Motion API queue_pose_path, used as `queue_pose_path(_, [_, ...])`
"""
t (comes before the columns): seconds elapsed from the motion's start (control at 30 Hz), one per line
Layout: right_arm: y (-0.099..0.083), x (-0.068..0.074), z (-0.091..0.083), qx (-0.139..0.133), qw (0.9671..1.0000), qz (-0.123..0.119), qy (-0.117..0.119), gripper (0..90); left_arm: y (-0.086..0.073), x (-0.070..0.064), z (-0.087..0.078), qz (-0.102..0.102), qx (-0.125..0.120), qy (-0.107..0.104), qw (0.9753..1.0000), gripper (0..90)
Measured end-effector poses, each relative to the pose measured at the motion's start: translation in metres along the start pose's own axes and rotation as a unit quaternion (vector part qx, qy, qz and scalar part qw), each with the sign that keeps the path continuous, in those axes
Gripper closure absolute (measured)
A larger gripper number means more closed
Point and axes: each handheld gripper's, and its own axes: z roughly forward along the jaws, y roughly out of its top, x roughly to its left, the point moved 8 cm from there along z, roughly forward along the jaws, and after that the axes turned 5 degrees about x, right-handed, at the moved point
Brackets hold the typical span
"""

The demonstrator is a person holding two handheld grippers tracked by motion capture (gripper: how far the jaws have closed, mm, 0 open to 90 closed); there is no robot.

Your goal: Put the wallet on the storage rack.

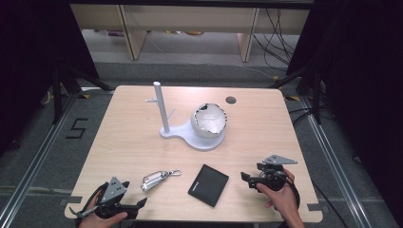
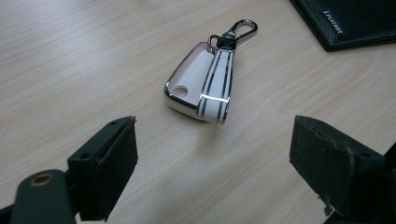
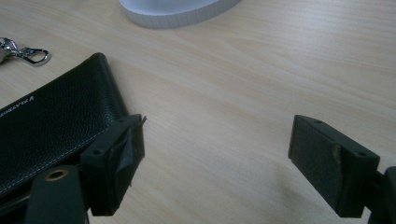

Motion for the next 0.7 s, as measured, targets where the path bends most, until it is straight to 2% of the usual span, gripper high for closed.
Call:
queue_pose_path(0.03, [-0.001,0.004,0.0,0.002,0.9998,0.019,0.011,19.6,-0.001,-0.002,0.0,0.002,0.005,-0.003,1.0,14.8])
queue_pose_path(0.07, [-0.001,0.002,0.0,0.004,0.9999,0.013,0.004,19.6,-0.001,-0.003,0.001,0.005,0.004,-0.002,1.0,14.8])
queue_pose_path(0.1, [0.0,0.004,0.0,-0.002,0.9997,0.019,0.017,19.7,0.0,-0.004,0.002,0.007,0.0,-0.003,1.0,14.8])
queue_pose_path(0.13, [0.001,0.004,-0.001,-0.002,0.9997,0.017,0.015,19.9,0.0,-0.005,0.002,0.007,0.001,-0.005,1.0,14.8])
queue_pose_path(0.17, [0.001,0.004,-0.001,-0.002,0.9998,0.013,0.014,20.0,0.002,-0.005,0.004,0.03,-0.003,-0.011,0.9995,14.9])
queue_pose_path(0.2, [0.001,0.006,-0.001,0.005,0.9997,0.017,0.019,20.1,0.003,-0.006,0.005,0.024,-0.01,-0.009,0.9996,14.9])
queue_pose_path(0.27, [0.001,0.005,0.0,0.003,0.9998,0.007,0.018,20.4,0.005,-0.007,0.005,0.03,-0.006,-0.008,0.9995,15.2])
queue_pose_path(0.3, [0.003,0.007,0.001,-0.001,0.9996,0.003,0.028,20.7,0.007,-0.009,0.007,0.04,-0.004,-0.001,0.9992,15.5])
queue_pose_path(0.33, [0.002,0.011,0.0,0.008,0.9991,0.023,0.034,21.0,0.007,-0.017,0.009,0.02,-0.005,-0.019,0.9996,15.9])
queue_pose_path(0.37, [0.004,0.009,0.001,0.001,0.9996,0.003,0.029,21.1,0.007,-0.023,0.01,0.01,-0.004,-0.028,0.9996,17.1])
queue_pose_path(0.4, [0.005,0.011,0.001,0.0,0.9993,0.005,0.036,21.2,0.009,-0.024,0.011,0.024,-0.003,-0.032,0.9992,18.8])
queue_pose_path(0.43, [0.006,0.012,0.001,0.0,0.9992,0.003,0.04,21.4,0.011,-0.029,0.013,0.028,-0.002,-0.038,0.9989,20.3])
queue_pose_path(0.5, [0.008,0.013,0.001,-0.001,0.9991,0.001,0.042,21.7,0.012,-0.03,0.015,0.033,-0.001,-0.035,0.9988,24.0])
queue_pose_path(0.53, [0.009,0.015,0.001,0.002,0.9992,0.009,0.04,22.1,0.017,-0.036,0.017,0.033,-0.008,-0.047,0.9983,27.1])
queue_pose_path(0.57, [0.01,0.014,0.001,0.002,0.999,-0.002,0.044,22.5,0.018,-0.039,0.018,0.039,-0.003,-0.053,0.9978,29.6])
queue_pose_path(0.6, [0.011,0.019,0.001,0.001,0.9987,0.018,0.048,22.8,0.018,-0.039,0.018,0.039,-0.003,-0.053,0.9978,32.1])
queue_pose_path(0.63, [0.012,0.018,0.001,0.003,0.9988,0.005,0.048,22.8,0.021,-0.043,0.02,0.037,-0.011,-0.062,0.9973,34.8])
queue_pose_path(0.67, [0.015,0.017,0.001,0.001,0.9989,-0.004,0.047,22.8,0.025,-0.05,0.024,0.044,-0.014,-0.069,0.9966,36.4])
queue_pose_path(0.7, [0.015,0.017,0.001,0.001,0.9989,-0.004,0.047,22.8,0.025,-0.05,0.024,0.044,-0.014,-0.069,0.9966,37.8])
